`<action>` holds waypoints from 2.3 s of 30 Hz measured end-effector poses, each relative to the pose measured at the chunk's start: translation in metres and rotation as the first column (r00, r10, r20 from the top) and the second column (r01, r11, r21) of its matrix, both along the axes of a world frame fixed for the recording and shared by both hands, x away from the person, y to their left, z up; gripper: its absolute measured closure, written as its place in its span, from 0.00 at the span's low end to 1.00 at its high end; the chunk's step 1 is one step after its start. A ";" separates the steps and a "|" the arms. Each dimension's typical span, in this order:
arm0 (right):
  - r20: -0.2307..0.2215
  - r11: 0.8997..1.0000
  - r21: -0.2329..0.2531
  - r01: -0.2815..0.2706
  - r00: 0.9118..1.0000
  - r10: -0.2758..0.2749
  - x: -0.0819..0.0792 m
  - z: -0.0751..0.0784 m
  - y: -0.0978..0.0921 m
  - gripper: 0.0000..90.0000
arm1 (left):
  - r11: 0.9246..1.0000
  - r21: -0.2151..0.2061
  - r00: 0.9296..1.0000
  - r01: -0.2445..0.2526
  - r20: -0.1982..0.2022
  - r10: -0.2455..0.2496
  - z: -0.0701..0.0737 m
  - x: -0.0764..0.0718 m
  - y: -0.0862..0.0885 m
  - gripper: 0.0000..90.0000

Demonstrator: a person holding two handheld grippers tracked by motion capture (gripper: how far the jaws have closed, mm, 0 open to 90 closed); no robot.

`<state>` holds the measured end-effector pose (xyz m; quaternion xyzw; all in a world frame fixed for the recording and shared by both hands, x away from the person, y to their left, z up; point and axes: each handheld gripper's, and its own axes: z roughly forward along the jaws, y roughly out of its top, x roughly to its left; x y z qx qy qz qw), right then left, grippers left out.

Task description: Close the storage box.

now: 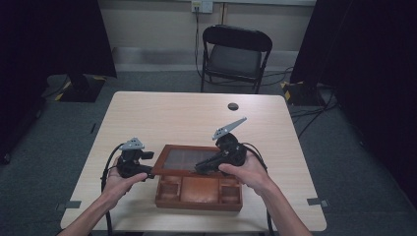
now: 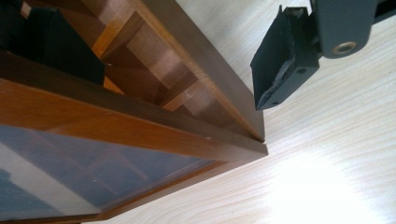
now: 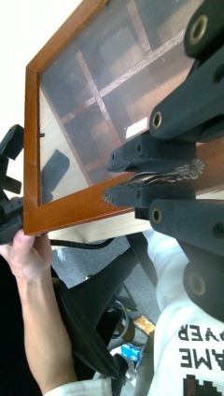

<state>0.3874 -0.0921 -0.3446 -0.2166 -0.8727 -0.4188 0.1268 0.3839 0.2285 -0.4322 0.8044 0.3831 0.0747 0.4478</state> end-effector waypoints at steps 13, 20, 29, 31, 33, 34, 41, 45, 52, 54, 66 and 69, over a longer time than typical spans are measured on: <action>0.010 1.000 -0.016 -0.012 1.000 0.012 -0.002 -0.001 -0.002 0.91 | 0.999 0.039 1.000 -0.021 -0.004 0.021 -0.003 0.006 0.009 0.21; 0.014 1.000 -0.012 -0.008 1.000 0.008 -0.004 -0.003 -0.003 0.91 | 0.997 0.029 0.997 -0.068 -0.024 0.069 -0.006 0.014 0.019 0.23; 0.015 0.999 -0.044 -0.020 1.000 0.021 -0.011 -0.012 -0.001 0.91 | 0.990 0.015 0.990 -0.137 -0.029 0.138 -0.007 0.021 0.040 0.24; 0.009 0.999 -0.047 -0.021 1.000 0.021 -0.012 -0.013 -0.001 0.91 | 0.991 0.010 0.990 -0.136 -0.027 0.136 -0.005 0.021 0.041 0.24; 0.000 0.998 -0.052 -0.025 1.000 0.025 -0.013 -0.017 0.000 0.91 | 0.991 -0.002 0.991 -0.131 -0.017 0.131 -0.003 0.020 0.040 0.24; -0.004 0.998 -0.055 -0.026 1.000 0.026 -0.014 -0.018 0.000 0.91 | 0.991 -0.007 0.991 -0.133 -0.016 0.132 -0.003 0.020 0.040 0.24; 0.000 0.995 -0.096 -0.034 0.999 0.034 -0.019 -0.026 0.004 0.91 | 0.992 0.000 0.992 -0.123 -0.010 0.123 -0.001 0.018 0.038 0.23; -0.008 0.994 -0.100 -0.042 0.999 0.042 -0.021 -0.034 0.005 0.91 | 0.992 -0.001 0.992 -0.124 -0.013 0.124 -0.001 0.018 0.040 0.23; -0.011 0.986 -0.153 -0.064 0.998 0.063 -0.025 -0.047 0.011 0.91 | 0.992 0.010 0.992 -0.124 -0.015 0.124 -0.002 0.019 0.039 0.23; -0.012 0.985 -0.164 -0.056 0.998 0.055 -0.027 -0.049 0.011 0.91 | 0.992 0.008 0.992 -0.124 -0.019 0.124 -0.003 0.019 0.038 0.23; -0.003 0.974 -0.215 -0.074 0.997 0.075 -0.033 -0.077 0.021 0.92 | 0.992 0.025 0.992 -0.122 -0.022 0.123 -0.004 0.020 0.036 0.23; -0.009 0.981 -0.185 -0.063 0.998 0.062 -0.033 -0.079 0.018 0.91 | 0.992 0.025 0.992 -0.120 -0.029 0.121 -0.005 0.021 0.036 0.23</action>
